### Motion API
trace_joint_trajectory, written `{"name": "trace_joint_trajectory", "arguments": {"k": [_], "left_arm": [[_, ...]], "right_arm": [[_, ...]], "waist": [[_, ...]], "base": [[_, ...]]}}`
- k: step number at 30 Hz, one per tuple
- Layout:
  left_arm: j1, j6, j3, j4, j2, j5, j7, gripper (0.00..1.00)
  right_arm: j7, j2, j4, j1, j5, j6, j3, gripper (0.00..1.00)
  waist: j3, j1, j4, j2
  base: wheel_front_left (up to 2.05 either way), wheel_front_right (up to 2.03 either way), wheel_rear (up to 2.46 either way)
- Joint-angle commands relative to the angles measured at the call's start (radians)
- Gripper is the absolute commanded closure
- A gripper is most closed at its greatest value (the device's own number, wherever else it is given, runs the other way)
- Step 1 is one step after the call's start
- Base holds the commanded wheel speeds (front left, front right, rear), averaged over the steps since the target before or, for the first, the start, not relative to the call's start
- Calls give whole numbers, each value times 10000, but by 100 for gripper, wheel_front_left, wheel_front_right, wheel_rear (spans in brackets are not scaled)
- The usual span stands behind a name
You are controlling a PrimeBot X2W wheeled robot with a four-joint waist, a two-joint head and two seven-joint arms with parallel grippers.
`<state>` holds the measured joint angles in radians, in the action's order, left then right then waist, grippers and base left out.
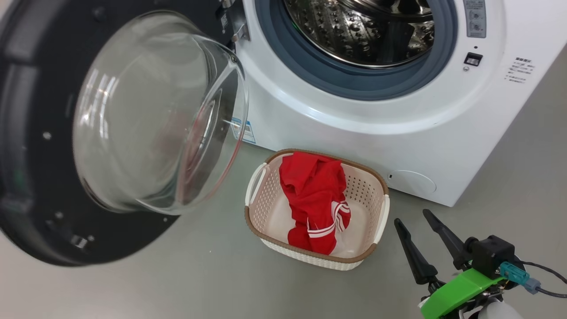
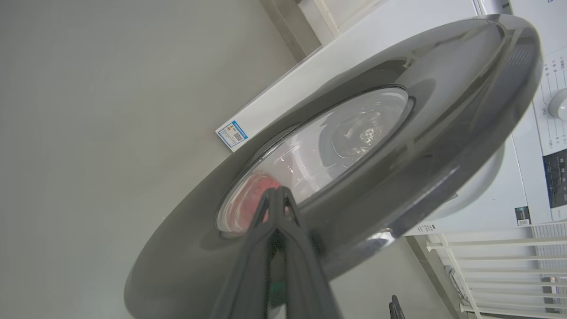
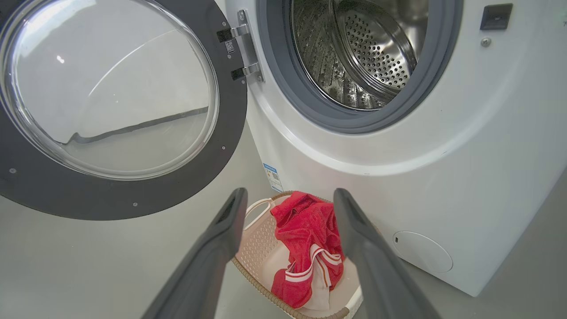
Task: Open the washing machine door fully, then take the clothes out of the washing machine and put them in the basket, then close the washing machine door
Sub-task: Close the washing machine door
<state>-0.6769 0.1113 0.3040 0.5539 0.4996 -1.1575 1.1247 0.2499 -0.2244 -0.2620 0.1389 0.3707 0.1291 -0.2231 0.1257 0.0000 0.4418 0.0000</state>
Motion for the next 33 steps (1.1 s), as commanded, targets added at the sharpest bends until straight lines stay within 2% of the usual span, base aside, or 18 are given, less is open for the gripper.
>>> {"name": "trace_joint_trajectory", "arguments": {"k": [1, 12, 18, 24, 33], "left_arm": [[97, 163, -56, -766, 92, -332, 444, 100], [1245, 186, -486, -4227, -817, -2435, 2572, 100], [1422, 98, -665, -5425, -1286, -3128, 2999, 100], [1316, 110, -1206, -6036, -1852, -3102, 2931, 100], [274, 179, -2212, -5693, -3146, -2437, 1809, 100]], "right_arm": [[118, -4, 280, -154, -70, 16, -133, 0], [118, 106, 375, -226, -142, 16, 97, 0], [118, 145, 412, -153, -159, 16, 173, 0], [118, 211, 440, -18, -165, 16, 238, 0], [119, 386, 526, 281, -212, 16, 470, 0]], "waist": [[-54, 0, -85, 0], [-37, 0, -661, 0], [97, 0, -970, 0], [280, 0, -1353, 0], [717, 0, -2171, 0]], "base": [[0, 0, 0], [0, 0, 0], [0, 0, 0], [0, 0, 0], [0, 0, 0]]}}
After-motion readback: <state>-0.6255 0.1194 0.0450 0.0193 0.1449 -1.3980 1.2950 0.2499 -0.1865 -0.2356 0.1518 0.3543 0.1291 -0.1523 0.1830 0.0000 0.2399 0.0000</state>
